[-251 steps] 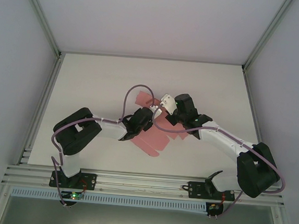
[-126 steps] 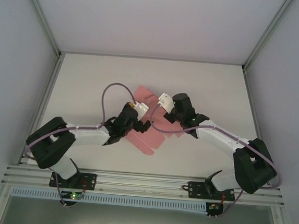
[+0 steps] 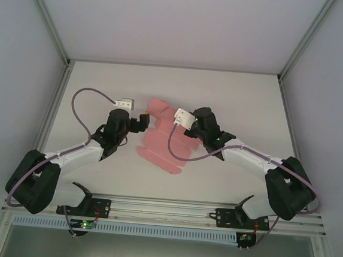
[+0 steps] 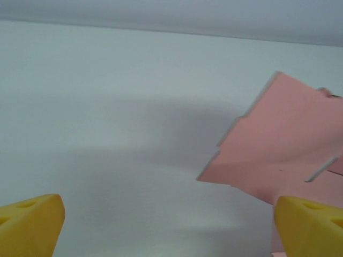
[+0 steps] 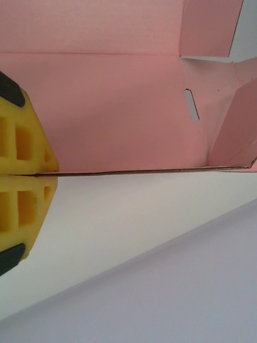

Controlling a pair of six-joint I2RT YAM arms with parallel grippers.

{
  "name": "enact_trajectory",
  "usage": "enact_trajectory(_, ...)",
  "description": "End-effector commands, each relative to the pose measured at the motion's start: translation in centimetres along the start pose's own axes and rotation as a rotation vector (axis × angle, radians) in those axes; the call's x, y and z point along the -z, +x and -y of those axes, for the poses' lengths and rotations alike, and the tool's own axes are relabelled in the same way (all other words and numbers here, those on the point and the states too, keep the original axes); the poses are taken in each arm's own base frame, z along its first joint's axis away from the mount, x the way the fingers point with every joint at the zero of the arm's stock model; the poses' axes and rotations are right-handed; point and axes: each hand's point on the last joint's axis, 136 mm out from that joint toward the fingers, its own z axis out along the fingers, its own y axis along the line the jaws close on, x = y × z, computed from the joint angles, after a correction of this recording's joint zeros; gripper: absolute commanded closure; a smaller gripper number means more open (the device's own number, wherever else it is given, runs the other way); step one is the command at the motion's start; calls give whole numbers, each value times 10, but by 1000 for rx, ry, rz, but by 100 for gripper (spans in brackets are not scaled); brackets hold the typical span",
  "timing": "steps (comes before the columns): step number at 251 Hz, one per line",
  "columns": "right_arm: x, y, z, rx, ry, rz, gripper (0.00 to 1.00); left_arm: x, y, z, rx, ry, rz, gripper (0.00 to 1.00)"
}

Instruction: Assemble paper box

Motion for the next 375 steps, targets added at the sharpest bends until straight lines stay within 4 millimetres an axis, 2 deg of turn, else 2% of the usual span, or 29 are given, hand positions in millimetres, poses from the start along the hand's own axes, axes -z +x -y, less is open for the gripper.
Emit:
enact_trajectory(1,-2,-8,0,128,64,56,100,5,-2,-19,116,-48,4,0)
enact_trajectory(44,-2,-15,-5,243,136,97,100,17,-16,-36,148,-99,51,0)
enact_trajectory(78,-5,-17,-20,384,152,88,100,25,-30,-54,162,-195,76,0)
enact_trajectory(108,-9,-15,-22,460,201,63,100,23,-30,-62,174,-227,48,0)
enact_trajectory(166,-9,-14,-29,458,255,128,100,6,-23,-82,266,-264,2,0)
enact_trajectory(188,-14,-8,-35,462,241,117,100,-7,-22,-85,280,-253,-22,0)
enact_trajectory(220,-15,-10,-33,438,285,132,100,-30,-19,-90,321,-226,-42,0)
enact_trajectory(240,-14,-10,-33,440,306,149,100,-44,-17,-84,311,-179,-51,0)
enact_trajectory(262,-17,-9,-32,439,316,134,100,-59,-17,-69,263,-95,-88,0)
enact_trajectory(299,-17,-10,-34,426,312,149,100,-77,-14,-57,229,-28,-130,0)
enact_trajectory(312,-16,-11,-34,422,308,152,100,-81,-12,-55,229,-17,-143,0)
enact_trajectory(375,-13,-14,-32,397,297,163,100,-89,1,-15,157,184,-211,0)
